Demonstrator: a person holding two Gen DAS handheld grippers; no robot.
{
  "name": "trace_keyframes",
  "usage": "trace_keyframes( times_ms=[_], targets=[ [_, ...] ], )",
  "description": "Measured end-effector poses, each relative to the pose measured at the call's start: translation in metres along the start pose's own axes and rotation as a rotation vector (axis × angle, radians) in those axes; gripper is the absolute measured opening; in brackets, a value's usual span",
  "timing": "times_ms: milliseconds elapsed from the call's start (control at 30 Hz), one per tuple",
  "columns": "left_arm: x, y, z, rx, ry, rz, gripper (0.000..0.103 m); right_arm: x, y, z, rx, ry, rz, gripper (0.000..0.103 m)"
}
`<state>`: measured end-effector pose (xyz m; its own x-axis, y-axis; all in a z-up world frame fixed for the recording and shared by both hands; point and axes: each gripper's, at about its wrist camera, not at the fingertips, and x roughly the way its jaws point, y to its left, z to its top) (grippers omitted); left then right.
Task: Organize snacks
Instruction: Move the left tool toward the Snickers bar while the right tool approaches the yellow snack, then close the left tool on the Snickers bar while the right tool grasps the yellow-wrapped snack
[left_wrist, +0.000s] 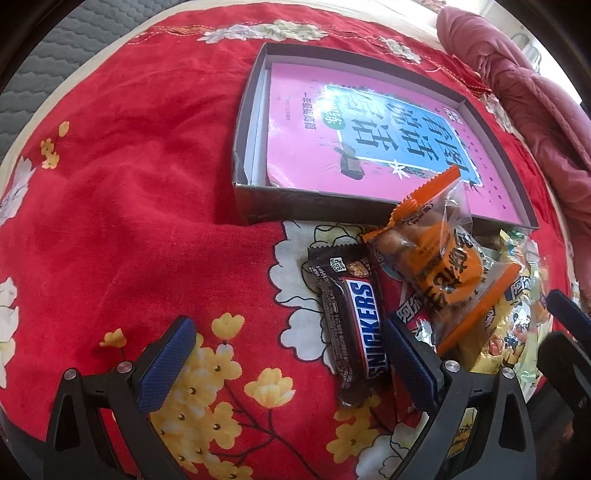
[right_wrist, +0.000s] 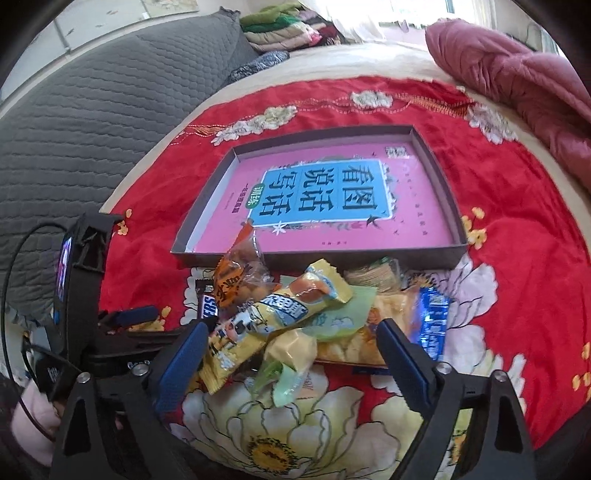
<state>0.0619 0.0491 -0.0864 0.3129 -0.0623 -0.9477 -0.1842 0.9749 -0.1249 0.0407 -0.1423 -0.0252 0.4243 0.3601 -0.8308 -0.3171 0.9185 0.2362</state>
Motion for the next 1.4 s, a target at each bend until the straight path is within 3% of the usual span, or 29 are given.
trace_keyframes(
  times_ms=[200,333,533,733,1033,1200,1400],
  targets=[
    [-0.002,0.006,-0.001,-0.005,-0.015,-0.023,0.095,0.016,0.003,0.006,0.033,0.055,0.015,0.079],
    [-0.004,0.008,-0.001,-0.007,-0.025,-0.033,0.091,0.027,0.008,0.009,0.023,0.085,0.023,0.061],
    [-0.009,0.011,0.000,-0.016,-0.036,-0.060,0.078,0.035,0.012,0.008,-0.027,0.082,0.011,0.043],
    [-0.008,-0.001,0.002,0.020,-0.038,-0.066,0.062,0.031,0.002,0.009,-0.030,0.049,0.048,0.035],
    [0.006,-0.014,0.009,0.053,-0.007,-0.023,0.060,0.027,-0.002,0.010,-0.055,0.050,0.061,0.035],
    [0.004,-0.009,0.007,0.036,-0.011,-0.045,0.060,0.032,0.006,0.013,-0.092,0.068,0.052,0.035],
    [0.001,-0.006,0.001,0.043,-0.009,-0.058,0.060,0.034,0.023,0.011,-0.214,0.084,0.024,0.035]
  ],
)
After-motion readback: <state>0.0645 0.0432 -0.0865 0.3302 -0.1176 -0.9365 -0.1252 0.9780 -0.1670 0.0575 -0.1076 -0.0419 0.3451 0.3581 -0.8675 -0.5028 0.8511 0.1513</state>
